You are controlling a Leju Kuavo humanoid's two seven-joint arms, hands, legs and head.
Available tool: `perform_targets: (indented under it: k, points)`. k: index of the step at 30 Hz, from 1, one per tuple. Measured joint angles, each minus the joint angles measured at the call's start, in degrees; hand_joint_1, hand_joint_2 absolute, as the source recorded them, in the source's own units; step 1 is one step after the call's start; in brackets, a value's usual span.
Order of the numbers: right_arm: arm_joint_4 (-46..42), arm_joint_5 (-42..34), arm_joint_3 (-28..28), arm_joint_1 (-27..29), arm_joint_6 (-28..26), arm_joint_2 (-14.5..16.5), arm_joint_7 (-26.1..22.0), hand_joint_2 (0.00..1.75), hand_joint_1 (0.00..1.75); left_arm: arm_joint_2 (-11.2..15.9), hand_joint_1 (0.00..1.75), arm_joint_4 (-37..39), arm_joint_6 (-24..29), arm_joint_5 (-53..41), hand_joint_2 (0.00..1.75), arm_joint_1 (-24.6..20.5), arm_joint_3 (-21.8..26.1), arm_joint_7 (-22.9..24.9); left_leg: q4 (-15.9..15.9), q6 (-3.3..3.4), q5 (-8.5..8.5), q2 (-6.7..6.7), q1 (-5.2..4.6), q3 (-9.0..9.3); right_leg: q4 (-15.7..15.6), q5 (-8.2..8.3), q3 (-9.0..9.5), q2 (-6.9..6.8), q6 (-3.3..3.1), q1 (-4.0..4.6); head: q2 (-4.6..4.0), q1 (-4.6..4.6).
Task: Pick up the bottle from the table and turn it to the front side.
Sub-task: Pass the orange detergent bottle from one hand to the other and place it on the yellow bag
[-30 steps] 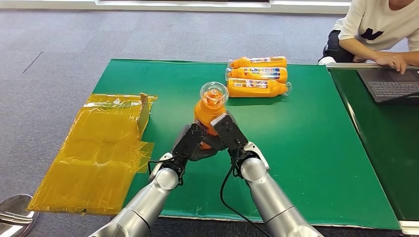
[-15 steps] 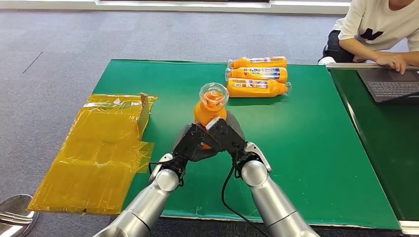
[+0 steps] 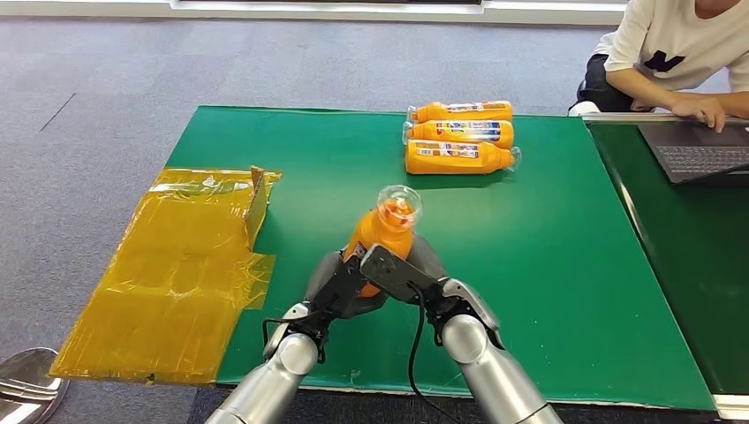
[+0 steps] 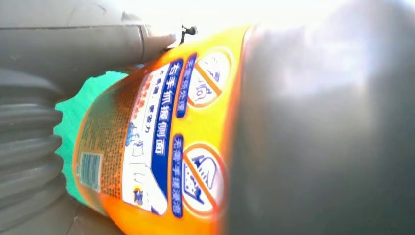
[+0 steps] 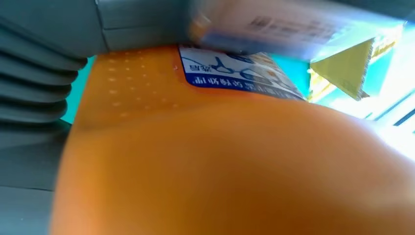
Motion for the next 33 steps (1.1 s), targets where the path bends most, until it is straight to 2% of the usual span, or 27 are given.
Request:
perform_targets:
  k: [4, 10, 14, 18, 24, 29, 33]
  points:
    - [-3.1, -1.0, -0.3, 4.6, 0.2, -4.7, -1.2, 0.0, 0.0, 2.4, 1.75, -1.6, 0.4, -1.7, 1.75, 1.1, 0.3, 0.0, 0.0, 0.0, -0.01, 0.06, 0.0, -0.01, 0.0, 0.0, -0.03, 0.04, 0.0, 0.0, 0.01, 0.02]
    - [-7.6, -3.9, -4.0, 9.2, 1.9, -12.9, -0.8, 0.0, 0.0, 6.7, 1.75, -2.2, 2.1, -1.8, 1.75, 0.8, 4.9, 0.5, 0.0, 0.02, 0.0, 0.22, 0.0, -0.01, 0.0, 0.06, -0.13, 0.17, -0.05, 0.0, 0.0, 0.02]
    - [-10.3, -4.7, -5.6, 12.4, 1.7, -16.2, -0.8, 0.0, 0.0, 8.1, 1.75, -2.2, 3.3, -2.3, 1.75, 0.3, 5.8, 0.1, 0.0, 0.01, 0.01, 0.23, 0.0, -0.02, 0.0, 0.06, -0.12, 0.15, -0.05, 0.0, 0.0, 0.02]
    - [-12.6, -4.4, -6.9, 15.1, 1.0, -17.5, -0.5, 0.0, 0.0, 9.4, 1.75, -1.7, 3.7, -2.8, 1.75, -0.8, 6.3, -0.2, 0.0, 0.01, 0.01, 0.28, 0.0, -0.03, 0.0, 0.06, -0.15, 0.19, -0.05, 0.0, -0.01, 0.02]
    - [-14.5, -4.0, -7.8, 17.9, -0.2, -17.7, -0.4, 0.0, 0.0, 10.1, 1.75, -0.8, 4.1, -3.2, 1.75, -1.9, 6.3, -0.6, 0.0, 0.01, 0.01, 0.28, 0.0, -0.03, 0.0, 0.06, -0.15, 0.19, -0.05, 0.01, 0.01, 0.01]
    - [-15.5, -3.1, -8.6, 19.6, -1.1, -17.6, -1.0, 0.0, 0.0, 10.6, 1.75, 0.0, 10.0, -9.7, 1.75, -3.4, 6.3, 0.6, 0.0, 0.01, 0.01, 0.29, 0.0, -0.03, 0.0, 0.07, -0.15, 0.19, -0.05, 0.0, 0.01, 0.01]
    - [-16.2, -2.8, -8.7, 20.3, -1.2, -17.6, -1.1, 0.0, 0.0, 11.1, 1.75, 0.0, 10.6, -11.3, 1.75, -4.6, 6.3, 1.5, 0.0, 0.01, 0.01, 0.28, 0.0, -0.03, 0.0, 0.07, -0.14, 0.18, -0.05, 0.0, 0.0, 0.01]
